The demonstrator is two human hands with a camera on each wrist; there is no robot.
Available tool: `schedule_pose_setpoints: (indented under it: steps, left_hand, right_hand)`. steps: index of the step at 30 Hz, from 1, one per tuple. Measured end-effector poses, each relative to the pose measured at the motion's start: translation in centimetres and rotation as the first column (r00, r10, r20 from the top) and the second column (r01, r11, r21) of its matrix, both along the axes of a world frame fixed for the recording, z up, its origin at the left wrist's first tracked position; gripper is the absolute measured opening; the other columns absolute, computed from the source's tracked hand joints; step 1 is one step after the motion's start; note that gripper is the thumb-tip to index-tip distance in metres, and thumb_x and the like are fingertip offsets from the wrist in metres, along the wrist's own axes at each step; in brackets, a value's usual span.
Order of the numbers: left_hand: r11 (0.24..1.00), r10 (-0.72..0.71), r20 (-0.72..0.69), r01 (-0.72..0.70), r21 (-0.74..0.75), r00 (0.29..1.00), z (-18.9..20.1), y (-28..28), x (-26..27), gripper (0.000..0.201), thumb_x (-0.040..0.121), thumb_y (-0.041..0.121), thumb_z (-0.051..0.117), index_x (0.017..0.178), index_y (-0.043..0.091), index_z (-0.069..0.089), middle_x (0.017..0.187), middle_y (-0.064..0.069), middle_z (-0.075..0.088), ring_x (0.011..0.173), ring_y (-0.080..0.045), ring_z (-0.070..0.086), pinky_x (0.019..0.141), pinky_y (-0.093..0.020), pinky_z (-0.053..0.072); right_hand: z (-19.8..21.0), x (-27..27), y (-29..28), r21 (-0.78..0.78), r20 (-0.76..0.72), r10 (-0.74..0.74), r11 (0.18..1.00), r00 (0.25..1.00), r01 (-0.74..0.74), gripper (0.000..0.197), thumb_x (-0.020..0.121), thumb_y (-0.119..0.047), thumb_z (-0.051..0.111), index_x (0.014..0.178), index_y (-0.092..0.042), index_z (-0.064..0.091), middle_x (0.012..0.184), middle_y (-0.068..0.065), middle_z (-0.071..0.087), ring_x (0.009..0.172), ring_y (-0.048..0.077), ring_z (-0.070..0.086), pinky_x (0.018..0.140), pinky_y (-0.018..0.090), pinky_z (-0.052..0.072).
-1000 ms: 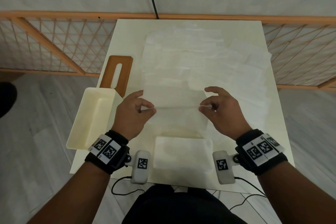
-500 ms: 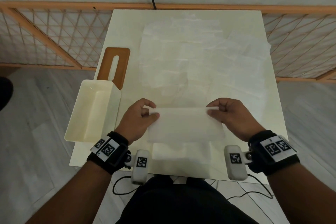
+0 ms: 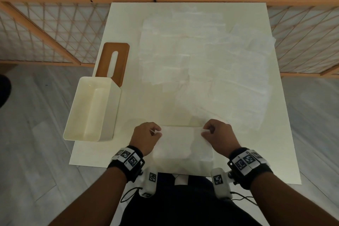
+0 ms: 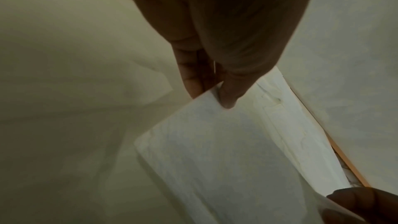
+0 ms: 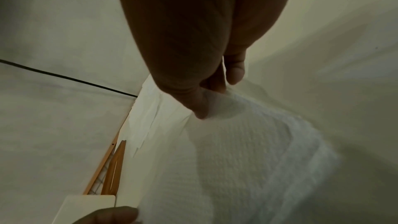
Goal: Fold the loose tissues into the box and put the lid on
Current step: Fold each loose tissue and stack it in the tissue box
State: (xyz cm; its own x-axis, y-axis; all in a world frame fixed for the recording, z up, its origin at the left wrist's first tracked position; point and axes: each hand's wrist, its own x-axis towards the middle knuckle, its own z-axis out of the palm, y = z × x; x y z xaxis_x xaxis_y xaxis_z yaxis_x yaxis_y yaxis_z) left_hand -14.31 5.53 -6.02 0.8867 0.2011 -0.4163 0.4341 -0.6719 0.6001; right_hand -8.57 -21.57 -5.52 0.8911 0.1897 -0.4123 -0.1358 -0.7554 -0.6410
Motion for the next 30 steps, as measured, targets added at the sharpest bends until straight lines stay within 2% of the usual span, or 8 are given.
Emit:
schedule_pose_setpoints:
  steps: [5,8,10,13,16,20,25,30]
  left_hand:
    - [1.000,0.004,0.043,-0.004,0.011,0.999,-0.9,0.1,0.3,0.006,0.086,0.017,0.074,0.091,0.019,0.072,0.088,0.009,0.063,0.074,0.002,0.058,0.067,-0.003,0.039]
    - [0.998,-0.053,0.043,0.051,0.038,0.998,-1.6,0.0,0.3,0.005,0.086,0.017,0.074,0.088,0.020,0.071,0.088,0.006,0.062,0.075,-0.001,0.056,0.076,-0.016,0.049]
    - [0.995,-0.075,0.036,0.073,0.065,0.996,-1.8,-0.1,0.6,0.004,0.084,0.016,0.074,0.084,0.020,0.072,0.088,0.004,0.060,0.077,-0.007,0.056,0.081,-0.025,0.050]
    - [0.993,-0.063,0.059,0.057,0.101,0.996,-1.4,-0.2,2.2,0.007,0.079,0.013,0.073,0.081,0.019,0.070,0.091,0.002,0.057,0.083,-0.014,0.055,0.081,-0.024,0.045]
    - [0.994,-0.067,0.121,0.056,0.089,0.990,0.0,-1.1,5.9,0.010,0.080,0.014,0.073,0.081,0.020,0.064,0.087,0.005,0.059,0.080,-0.012,0.053,0.080,-0.026,0.046]
    - [1.000,0.027,0.116,-0.027,0.006,0.993,1.9,-3.7,13.1,0.009,0.084,0.021,0.071,0.090,0.017,0.065,0.084,0.007,0.064,0.081,-0.011,0.059,0.077,-0.020,0.043]
    - [0.996,0.085,0.087,-0.086,0.017,0.993,2.0,-7.0,21.5,0.022,0.086,0.025,0.069,0.105,0.013,0.066,0.107,-0.001,0.068,0.102,-0.019,0.062,0.080,-0.021,0.042]
    - [0.992,0.107,-0.011,-0.106,0.061,0.994,1.3,-9.8,26.1,0.048,0.085,0.029,0.072,0.124,0.007,0.054,0.126,-0.009,0.059,0.114,-0.028,0.059,0.078,-0.027,0.043]
  right_hand:
    - [-0.5,0.2,0.0,-0.028,0.050,-0.016,0.999,0.999,0.018,0.010,0.081,-0.008,0.070,0.076,-0.015,0.064,0.060,-0.005,0.055,0.057,0.007,0.049,0.052,0.011,0.038]
    - [-1.3,0.0,-0.1,-0.083,0.030,0.016,0.996,0.999,-0.013,0.010,0.082,-0.010,0.070,0.079,-0.016,0.063,0.065,-0.006,0.057,0.063,0.017,0.053,0.053,0.015,0.036]
    - [-1.4,-0.1,-0.1,-0.096,0.032,0.027,0.995,0.999,-0.024,0.009,0.082,-0.011,0.070,0.081,-0.015,0.062,0.067,-0.008,0.055,0.066,0.019,0.053,0.055,0.020,0.037]
    - [-1.0,0.2,-0.2,-0.098,0.091,0.023,0.995,0.996,-0.014,0.015,0.081,-0.015,0.075,0.089,-0.015,0.062,0.077,-0.007,0.053,0.071,0.013,0.050,0.060,0.014,0.032]
    - [-0.1,0.9,-0.4,-0.069,0.149,-0.015,0.997,0.989,0.025,0.020,0.080,-0.018,0.078,0.092,-0.018,0.062,0.080,-0.007,0.052,0.072,0.003,0.047,0.063,0.009,0.032]
    - [1.1,2.3,-0.9,-0.025,0.159,-0.053,0.998,0.986,0.057,0.016,0.081,-0.020,0.077,0.087,-0.021,0.062,0.077,-0.008,0.054,0.070,0.001,0.049,0.062,0.008,0.032]
    - [2.6,3.7,-1.8,0.056,0.102,-0.099,0.994,0.990,0.094,0.010,0.083,-0.021,0.076,0.087,-0.020,0.067,0.075,-0.007,0.061,0.067,0.003,0.054,0.060,0.009,0.038]
    - [3.0,4.5,-3.0,0.102,0.072,-0.124,0.988,0.990,0.116,0.009,0.084,-0.020,0.074,0.083,-0.023,0.065,0.072,-0.010,0.060,0.065,0.002,0.052,0.059,0.009,0.037]
